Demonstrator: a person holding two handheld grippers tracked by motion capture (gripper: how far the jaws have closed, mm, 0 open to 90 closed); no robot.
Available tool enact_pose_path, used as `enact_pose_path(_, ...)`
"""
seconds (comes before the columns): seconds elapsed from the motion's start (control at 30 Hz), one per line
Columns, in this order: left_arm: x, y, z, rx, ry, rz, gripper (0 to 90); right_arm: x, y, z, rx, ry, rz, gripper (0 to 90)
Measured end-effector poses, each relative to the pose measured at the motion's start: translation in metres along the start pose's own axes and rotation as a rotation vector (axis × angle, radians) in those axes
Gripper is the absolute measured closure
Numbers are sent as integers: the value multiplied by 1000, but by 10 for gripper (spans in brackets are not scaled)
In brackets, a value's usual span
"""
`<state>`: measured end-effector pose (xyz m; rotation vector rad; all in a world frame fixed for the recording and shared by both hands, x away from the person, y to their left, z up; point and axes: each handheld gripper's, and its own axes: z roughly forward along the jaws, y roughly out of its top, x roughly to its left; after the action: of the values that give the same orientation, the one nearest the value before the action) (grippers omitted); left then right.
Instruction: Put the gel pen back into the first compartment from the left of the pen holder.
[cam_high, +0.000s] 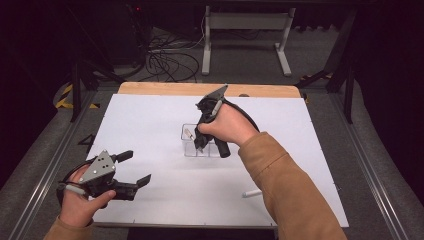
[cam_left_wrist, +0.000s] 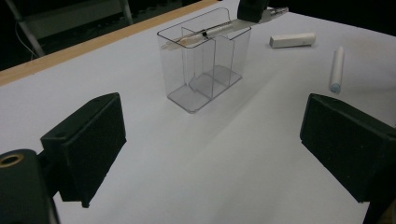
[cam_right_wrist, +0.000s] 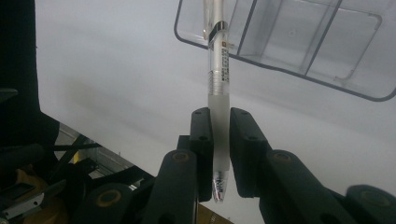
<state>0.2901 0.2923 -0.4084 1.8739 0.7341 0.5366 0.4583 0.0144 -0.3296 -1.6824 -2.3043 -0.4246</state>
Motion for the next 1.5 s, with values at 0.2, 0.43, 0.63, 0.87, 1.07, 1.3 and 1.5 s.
enact_pose_path(0.2, 0, 0, 1, 0, 0, 1, 76, 0, 2, -4, -42, 2, 12, 805)
enact_pose_path(0.43, 0, -1, 1, 2, 0, 3, 76, -1, -2, -9, -130, 13, -30, 700)
enact_pose_path(0.63, 0, -1, 1, 1, 1, 2, 76, 1, -23, -31, -312, 19, -117, 542)
enact_pose_path(0.87, -2, 0, 3, 6, 1, 6, 76, -10, -50, -45, -488, 67, -261, 418)
enact_pose_path(1.07, -2, 0, 5, 8, 1, 6, 74, -23, -70, -56, -584, 87, -309, 393)
enact_pose_path(1.3, -2, 1, 6, 7, 1, 6, 74, -37, -83, -57, -667, 102, -336, 357)
enact_pose_path(1.5, -2, 0, 6, 8, 5, 6, 74, -49, -89, -55, -723, 99, -353, 339)
